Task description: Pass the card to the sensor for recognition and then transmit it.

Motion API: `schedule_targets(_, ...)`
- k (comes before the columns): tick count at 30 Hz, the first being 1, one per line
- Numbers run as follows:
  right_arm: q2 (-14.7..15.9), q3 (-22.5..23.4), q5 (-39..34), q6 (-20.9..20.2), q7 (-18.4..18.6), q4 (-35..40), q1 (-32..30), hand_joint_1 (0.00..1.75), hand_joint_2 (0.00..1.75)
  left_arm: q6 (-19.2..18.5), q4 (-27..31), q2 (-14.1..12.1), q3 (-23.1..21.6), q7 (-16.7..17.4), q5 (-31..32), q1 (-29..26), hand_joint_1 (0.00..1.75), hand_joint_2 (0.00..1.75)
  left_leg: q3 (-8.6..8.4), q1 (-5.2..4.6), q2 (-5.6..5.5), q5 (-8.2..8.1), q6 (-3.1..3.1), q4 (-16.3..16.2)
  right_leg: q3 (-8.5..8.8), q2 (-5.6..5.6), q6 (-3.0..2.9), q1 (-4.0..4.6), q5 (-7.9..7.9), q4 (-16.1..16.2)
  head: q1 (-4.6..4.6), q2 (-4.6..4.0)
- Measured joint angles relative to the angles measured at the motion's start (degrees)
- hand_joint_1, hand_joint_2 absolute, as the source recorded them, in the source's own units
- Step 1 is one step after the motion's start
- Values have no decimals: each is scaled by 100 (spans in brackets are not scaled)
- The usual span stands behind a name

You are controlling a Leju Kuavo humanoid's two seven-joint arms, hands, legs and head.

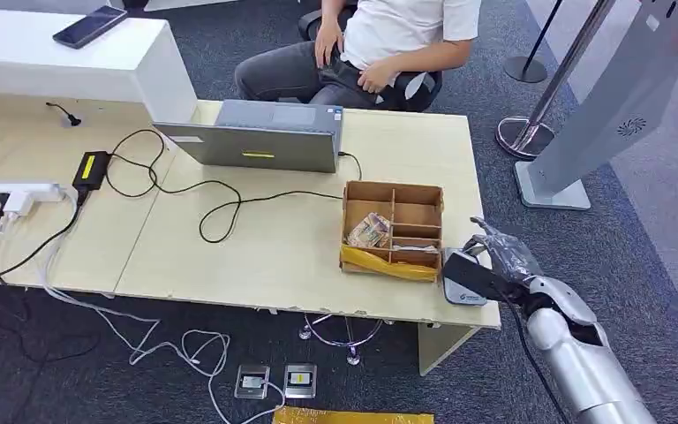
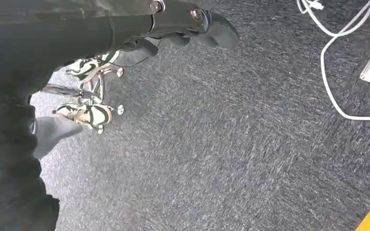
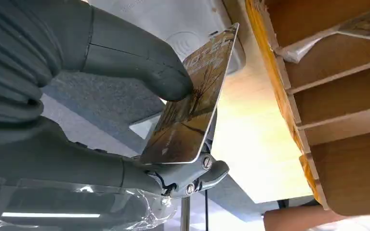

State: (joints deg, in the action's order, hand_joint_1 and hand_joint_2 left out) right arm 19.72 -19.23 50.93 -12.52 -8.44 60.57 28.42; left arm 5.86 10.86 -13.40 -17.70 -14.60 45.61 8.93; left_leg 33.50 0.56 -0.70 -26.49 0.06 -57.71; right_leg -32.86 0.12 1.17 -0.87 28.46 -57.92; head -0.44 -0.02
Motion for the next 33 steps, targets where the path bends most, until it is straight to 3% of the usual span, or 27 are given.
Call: schedule_targets(33, -138, -31, 83, 177, -188, -520, 75, 175, 175, 46, -2, 42, 205, 31, 11, -26, 0, 175, 0, 0, -2, 0, 0, 0, 3, -1, 0, 0, 0, 0, -2, 0)
